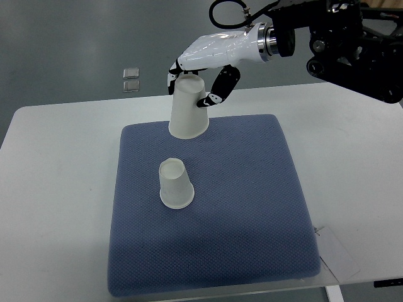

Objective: Stack paper cups
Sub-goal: 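Lower the held cup down onto the inverted cup on the cushion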

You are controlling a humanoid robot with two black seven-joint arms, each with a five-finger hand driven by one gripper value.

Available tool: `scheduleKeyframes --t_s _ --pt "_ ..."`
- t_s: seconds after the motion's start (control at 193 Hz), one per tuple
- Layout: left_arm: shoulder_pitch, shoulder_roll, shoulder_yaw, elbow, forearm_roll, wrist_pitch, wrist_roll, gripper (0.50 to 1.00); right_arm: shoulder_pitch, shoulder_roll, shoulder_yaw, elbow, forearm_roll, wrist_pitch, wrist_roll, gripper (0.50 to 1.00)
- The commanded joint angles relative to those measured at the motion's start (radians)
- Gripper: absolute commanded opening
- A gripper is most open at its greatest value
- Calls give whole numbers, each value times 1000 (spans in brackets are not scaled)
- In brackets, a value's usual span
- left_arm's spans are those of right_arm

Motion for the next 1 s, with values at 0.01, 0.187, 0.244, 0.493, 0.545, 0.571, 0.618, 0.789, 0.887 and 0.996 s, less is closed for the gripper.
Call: scheduleKeyframes --t_s 0.01,0.187,0.244,0.493,0.545,0.571,0.618,0.789,0.887,0.996 --pt "0 0 0 0 0 0 0 1000 -3 22 39 2 1 33 1 556" --pt "0 0 0 0 0 0 0 1000 -17 48 69 22 15 77 4 558" --pt "0 0 0 0 0 0 0 1000 -25 50 69 29 15 77 3 558" --pt "0 0 0 0 0 0 0 1000 -69 77 66 46 1 67 -6 558" --pt "0 0 0 0 1 0 0 1000 -72 79 66 46 -2 65 -6 558" --pt "0 0 0 0 0 0 0 1000 -74 81 66 46 -5 65 -6 558" --pt "0 0 0 0 0 0 0 1000 -77 85 66 46 -14 65 -6 560" --pt "0 0 0 0 0 0 0 1000 -87 88 66 46 -40 62 -6 560" --pt "0 0 0 0 1 0 0 1000 -98 91 66 46 -55 62 -6 560" --pt "0 0 0 0 0 0 0 1000 -120 93 65 45 -74 42 -8 562"
